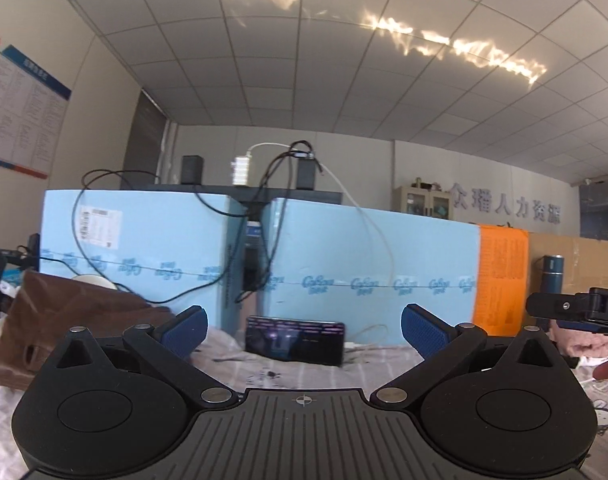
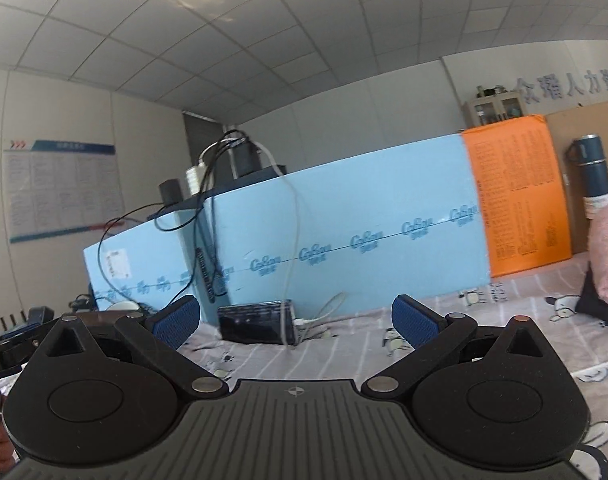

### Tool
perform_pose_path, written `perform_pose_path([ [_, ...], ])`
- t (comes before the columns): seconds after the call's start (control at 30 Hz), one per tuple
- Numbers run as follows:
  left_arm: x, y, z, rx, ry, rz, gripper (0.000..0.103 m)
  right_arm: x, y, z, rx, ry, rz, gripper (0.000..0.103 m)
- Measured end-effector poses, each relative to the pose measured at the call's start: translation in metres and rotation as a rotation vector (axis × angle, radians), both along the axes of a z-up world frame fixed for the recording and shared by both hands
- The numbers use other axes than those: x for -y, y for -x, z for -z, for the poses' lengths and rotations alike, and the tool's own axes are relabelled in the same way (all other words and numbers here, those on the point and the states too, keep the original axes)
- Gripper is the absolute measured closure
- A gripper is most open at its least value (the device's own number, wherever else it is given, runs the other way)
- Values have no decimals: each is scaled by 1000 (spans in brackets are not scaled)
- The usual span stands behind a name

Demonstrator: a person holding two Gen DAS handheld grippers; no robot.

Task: Fold clothes
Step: 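Close the right gripper on the brown jacket while the left gripper grasps it too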

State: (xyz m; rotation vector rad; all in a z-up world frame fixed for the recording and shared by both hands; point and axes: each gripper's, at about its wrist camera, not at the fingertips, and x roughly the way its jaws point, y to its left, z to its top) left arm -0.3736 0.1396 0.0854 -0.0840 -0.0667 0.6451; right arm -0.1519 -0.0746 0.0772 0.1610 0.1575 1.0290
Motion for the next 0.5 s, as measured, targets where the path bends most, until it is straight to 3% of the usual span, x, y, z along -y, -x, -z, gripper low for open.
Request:
perform_pose_path([
  [0.07,-26,27,2,56,41,-116,0,-36,8,-7,24,47,-118,0],
  [0.2,-87,85,12,170,295,-272,0,-105,15,-18,-49,66,-306,0],
  [0.33,-147,131,31,303,638,-230,0,-176,6,-14,-156,89,-413,0],
  [0.43,-177,139,49,426,851,-146,0,-229,-1,-10,-239,110,-492,0],
  [0.5,-190,131,57,466,924,-72,0,-261,-11,-2,-315,133,-513,0],
])
